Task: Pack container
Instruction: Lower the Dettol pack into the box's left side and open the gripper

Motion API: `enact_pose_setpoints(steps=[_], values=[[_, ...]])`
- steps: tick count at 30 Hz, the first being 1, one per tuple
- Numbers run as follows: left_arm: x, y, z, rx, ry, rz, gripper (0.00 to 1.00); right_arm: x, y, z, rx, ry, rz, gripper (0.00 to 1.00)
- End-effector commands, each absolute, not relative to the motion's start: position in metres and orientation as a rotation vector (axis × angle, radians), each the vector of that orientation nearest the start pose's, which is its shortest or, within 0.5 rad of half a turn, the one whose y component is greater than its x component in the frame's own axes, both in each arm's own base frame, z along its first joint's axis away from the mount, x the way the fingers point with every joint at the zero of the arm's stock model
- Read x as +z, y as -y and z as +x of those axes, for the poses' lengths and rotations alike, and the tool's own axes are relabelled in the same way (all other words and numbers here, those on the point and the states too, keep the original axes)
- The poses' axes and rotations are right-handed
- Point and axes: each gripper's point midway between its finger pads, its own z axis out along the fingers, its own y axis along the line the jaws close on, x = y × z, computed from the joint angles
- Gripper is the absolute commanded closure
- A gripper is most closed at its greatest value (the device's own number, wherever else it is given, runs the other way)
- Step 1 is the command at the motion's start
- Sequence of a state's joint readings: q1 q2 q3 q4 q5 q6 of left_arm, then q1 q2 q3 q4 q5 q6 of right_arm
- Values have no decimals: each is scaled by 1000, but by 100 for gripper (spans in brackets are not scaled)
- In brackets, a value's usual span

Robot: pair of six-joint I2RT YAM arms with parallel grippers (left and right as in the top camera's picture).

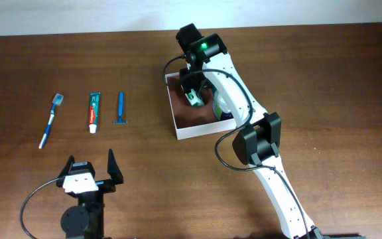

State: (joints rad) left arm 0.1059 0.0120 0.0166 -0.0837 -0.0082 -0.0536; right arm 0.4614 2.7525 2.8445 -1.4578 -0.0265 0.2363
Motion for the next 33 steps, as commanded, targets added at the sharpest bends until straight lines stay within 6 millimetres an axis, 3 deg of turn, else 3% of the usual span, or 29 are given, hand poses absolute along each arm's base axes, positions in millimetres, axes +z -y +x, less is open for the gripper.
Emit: enact_pose_setpoints(steps=[1, 10, 20, 28, 30, 33], values=[[156, -28, 244, 45, -1643, -150, 1, 65, -260, 492, 253, -2928, -335, 42], [156, -29, 244, 45, -1643, -151, 1, 66, -270, 487, 338, -2940, -341, 43], [156, -29, 244, 45, -1643, -151, 1, 63, -248, 493, 147, -2931, -320, 44], [156, -29, 244, 45, -1643, -151, 1, 64, -249, 493, 153, -2922, -369, 54], [156, -29, 244, 45, -1643, -151, 1, 64, -253, 490, 187, -2932, -374, 59], [156, -29, 244, 45, -1643, -151, 1, 64, -253, 488, 192, -2941, -376, 75]])
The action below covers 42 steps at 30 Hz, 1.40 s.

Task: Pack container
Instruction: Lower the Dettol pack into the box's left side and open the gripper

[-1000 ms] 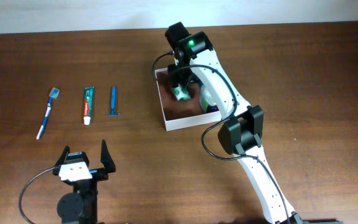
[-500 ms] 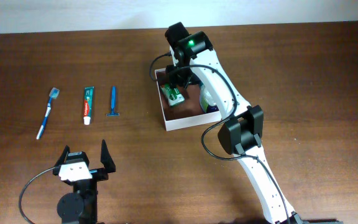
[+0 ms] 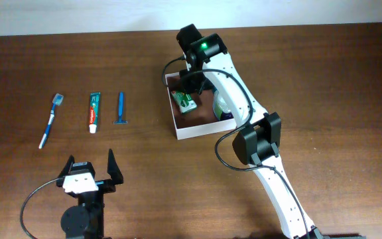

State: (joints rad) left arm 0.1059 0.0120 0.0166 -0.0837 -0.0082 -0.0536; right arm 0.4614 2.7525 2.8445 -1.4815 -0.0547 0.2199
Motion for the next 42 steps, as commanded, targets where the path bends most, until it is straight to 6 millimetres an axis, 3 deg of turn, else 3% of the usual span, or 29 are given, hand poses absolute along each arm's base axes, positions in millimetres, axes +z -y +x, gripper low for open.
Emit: enact_pose_setpoints(steps=[1, 5, 16, 34, 42], values=[[156, -29, 244, 45, -1643, -151, 1, 63, -252, 488, 184, -2941, -375, 82], [156, -28, 244, 45, -1643, -150, 1, 56, -240, 493, 73, -2937, -363, 96], [156, -29, 244, 45, -1643, -151, 0, 35, -241, 482, 86, -3002, -376, 96], [156, -28, 244, 45, -1643, -150, 1, 26, -250, 472, 176, -3051, -387, 96], [156, -28, 244, 45, -1643, -150, 1, 28, -264, 466, 305, -3065, -397, 96]])
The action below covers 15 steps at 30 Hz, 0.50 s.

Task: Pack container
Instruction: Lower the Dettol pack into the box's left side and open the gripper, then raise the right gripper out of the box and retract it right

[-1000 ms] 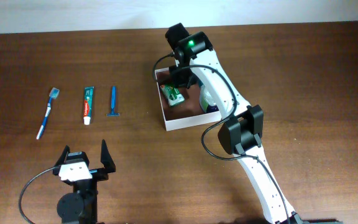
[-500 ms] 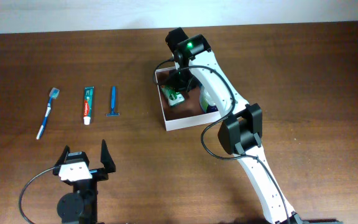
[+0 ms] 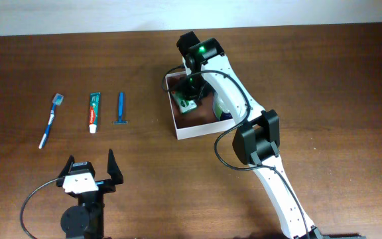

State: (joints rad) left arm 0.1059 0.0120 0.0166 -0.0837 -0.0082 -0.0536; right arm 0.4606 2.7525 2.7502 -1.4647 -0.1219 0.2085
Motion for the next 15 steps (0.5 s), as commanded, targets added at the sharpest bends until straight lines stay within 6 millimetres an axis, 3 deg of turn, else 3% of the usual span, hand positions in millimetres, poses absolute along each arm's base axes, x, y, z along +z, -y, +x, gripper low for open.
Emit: enact_pose_setpoints(steps=[1, 15], values=[[156, -29, 244, 45, -1643, -151, 1, 28, -264, 465, 311, -3065, -397, 96], [156, -28, 244, 45, -1643, -150, 1, 29, -267, 464, 332, -3067, -398, 96]])
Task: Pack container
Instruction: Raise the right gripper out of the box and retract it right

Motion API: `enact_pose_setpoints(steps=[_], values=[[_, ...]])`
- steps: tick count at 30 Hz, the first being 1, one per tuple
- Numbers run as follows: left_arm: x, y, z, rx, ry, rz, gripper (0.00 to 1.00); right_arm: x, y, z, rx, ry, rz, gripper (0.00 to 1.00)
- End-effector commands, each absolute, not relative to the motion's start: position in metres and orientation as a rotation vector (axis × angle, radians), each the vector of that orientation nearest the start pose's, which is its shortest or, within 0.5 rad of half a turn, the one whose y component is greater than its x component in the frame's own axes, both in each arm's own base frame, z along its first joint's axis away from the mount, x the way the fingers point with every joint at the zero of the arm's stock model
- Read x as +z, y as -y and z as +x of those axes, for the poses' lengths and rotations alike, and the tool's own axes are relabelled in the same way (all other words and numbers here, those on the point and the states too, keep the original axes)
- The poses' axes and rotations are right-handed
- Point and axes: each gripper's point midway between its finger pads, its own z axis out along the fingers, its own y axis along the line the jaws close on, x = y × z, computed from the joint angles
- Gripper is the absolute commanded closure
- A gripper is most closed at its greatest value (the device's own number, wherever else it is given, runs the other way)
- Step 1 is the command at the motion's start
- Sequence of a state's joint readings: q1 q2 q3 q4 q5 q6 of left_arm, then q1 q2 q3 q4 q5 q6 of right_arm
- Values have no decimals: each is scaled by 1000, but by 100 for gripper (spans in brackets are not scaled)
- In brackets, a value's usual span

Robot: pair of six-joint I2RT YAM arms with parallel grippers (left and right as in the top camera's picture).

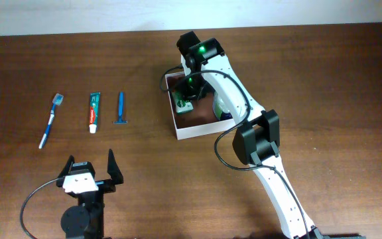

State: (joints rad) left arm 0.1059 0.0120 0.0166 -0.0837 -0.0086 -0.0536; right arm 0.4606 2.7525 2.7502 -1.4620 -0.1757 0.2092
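Observation:
The white container with a brown floor stands at mid-table. A small green-and-white packet lies inside it by the left wall. My right gripper reaches down into the container right over the packet; the wrist hides its fingers. A pale green and blue item lies in the container's right part, half hidden under the arm. On the table to the left lie a blue toothbrush, a toothpaste tube and a blue razor. My left gripper stands open near the front edge, holding nothing.
The right arm crosses the table from the front right up to the container. A black cable loops beside the left arm's base. Bare brown tabletop lies between the toiletries and the container.
The green packet sits a touch further left and nearer the front in the container. My right gripper stays low over it. The left arm has not moved.
My right gripper first held the green packet over the container's middle. Then the packet lay flat on the container floor at the left, with the gripper drawn back above it. After that the gripper was down on the packet again, and remains there.

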Motion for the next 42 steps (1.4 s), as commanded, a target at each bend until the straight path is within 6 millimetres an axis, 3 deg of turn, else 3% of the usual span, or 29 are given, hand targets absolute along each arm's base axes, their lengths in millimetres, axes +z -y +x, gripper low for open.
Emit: enact_pose_setpoints(steps=[1, 10, 17, 24, 28, 35, 38, 42], values=[[156, -28, 244, 45, -1643, -150, 1, 29, -267, 464, 333, -3067, -398, 96], [156, -28, 244, 45, -1643, -150, 0, 31, -274, 461, 404, -3072, -404, 96], [156, -29, 244, 45, -1643, -151, 1, 29, -259, 470, 266, -3052, -391, 95], [156, -29, 244, 45, -1643, -151, 0, 60, -265, 482, 303, -2962, -390, 90], [156, -29, 244, 45, -1643, -151, 1, 96, -268, 489, 335, -2877, -388, 88], [156, -29, 244, 45, -1643, -151, 0, 196, -269, 492, 402, -2644, -411, 79], [156, -29, 244, 45, -1643, -151, 1, 253, -253, 493, 386, -2508, -373, 57], [156, -28, 244, 45, -1643, -150, 1, 316, -188, 498, 196, -2380, -208, 22]])
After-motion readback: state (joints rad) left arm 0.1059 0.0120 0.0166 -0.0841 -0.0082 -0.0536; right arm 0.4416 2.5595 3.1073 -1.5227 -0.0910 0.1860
